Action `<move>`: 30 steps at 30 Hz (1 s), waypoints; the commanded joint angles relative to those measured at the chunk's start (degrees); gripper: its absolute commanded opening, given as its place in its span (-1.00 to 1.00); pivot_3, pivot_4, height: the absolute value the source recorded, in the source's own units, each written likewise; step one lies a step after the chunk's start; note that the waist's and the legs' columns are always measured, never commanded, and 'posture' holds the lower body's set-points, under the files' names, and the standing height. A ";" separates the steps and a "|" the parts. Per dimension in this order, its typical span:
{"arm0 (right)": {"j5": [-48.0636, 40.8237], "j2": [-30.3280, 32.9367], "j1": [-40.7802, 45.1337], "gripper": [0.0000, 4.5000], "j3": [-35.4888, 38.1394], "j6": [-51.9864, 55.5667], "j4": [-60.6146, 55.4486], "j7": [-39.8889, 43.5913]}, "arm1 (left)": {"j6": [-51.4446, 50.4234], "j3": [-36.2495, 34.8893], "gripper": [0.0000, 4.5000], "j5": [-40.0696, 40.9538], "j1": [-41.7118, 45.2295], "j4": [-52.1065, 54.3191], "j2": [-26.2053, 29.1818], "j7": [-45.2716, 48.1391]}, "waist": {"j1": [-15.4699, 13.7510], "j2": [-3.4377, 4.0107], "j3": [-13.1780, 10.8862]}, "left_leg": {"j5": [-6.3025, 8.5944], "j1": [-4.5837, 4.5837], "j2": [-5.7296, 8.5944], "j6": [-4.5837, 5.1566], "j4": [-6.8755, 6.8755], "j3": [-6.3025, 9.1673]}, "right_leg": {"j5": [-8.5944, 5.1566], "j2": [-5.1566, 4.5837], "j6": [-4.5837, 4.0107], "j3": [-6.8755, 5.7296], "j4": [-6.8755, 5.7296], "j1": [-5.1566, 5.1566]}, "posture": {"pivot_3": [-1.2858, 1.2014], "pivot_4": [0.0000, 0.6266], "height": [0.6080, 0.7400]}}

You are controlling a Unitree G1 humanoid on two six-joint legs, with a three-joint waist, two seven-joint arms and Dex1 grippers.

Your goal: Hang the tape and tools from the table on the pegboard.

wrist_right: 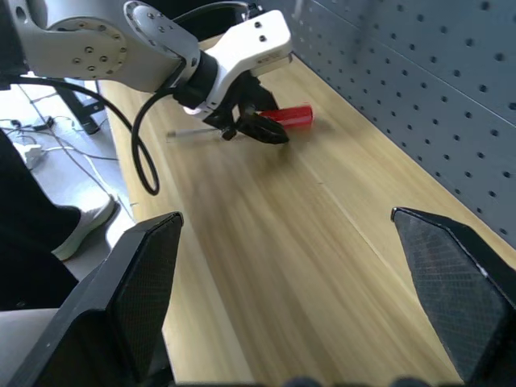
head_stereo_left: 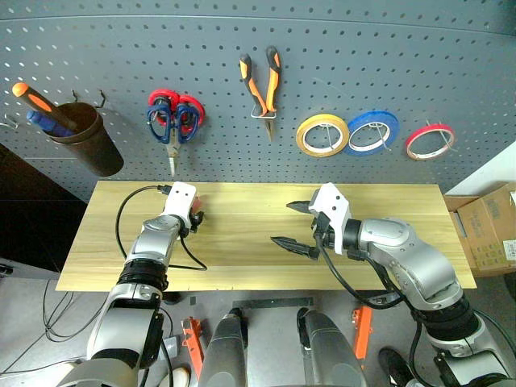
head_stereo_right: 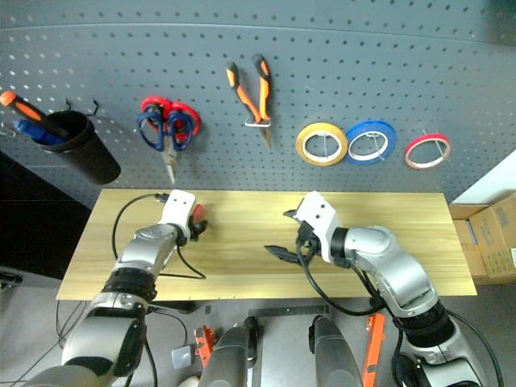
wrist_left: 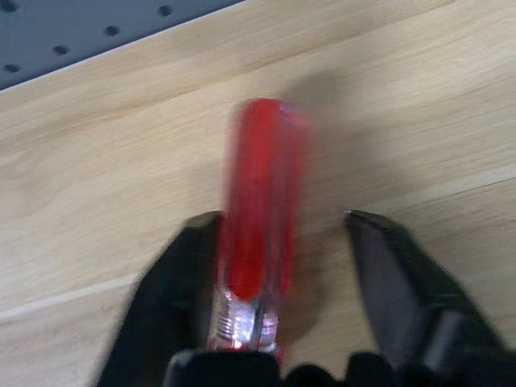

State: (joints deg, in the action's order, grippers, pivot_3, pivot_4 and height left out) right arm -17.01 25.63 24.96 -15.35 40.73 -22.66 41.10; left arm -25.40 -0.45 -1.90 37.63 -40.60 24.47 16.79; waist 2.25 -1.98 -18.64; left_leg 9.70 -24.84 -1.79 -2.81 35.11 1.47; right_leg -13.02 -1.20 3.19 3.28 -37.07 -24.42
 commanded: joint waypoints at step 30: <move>-25.81 -13.22 -0.04 1.00 14.04 1.47 -5.01 -3.42 | -13.57 -8.78 -0.65 -4.38 -26.25 58.60 -2.21 -14.37 | -1.99 -0.96 2.06 | 0.02 -0.27 -0.03 -0.30 -0.19 0.42 | 0.09 -0.14 -0.16 -0.61 0.13 -0.11 | 0.16 -0.52 1.00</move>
State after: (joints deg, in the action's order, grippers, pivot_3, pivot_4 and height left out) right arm -38.79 13.12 23.94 -3.89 41.45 -24.86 39.47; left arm -40.62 -7.08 -4.92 11.59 12.55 22.10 4.09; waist 0.26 -2.95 -16.58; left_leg 9.71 -25.11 -1.80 -3.12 34.91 1.89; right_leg -12.92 -1.36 3.02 2.66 -36.93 -24.53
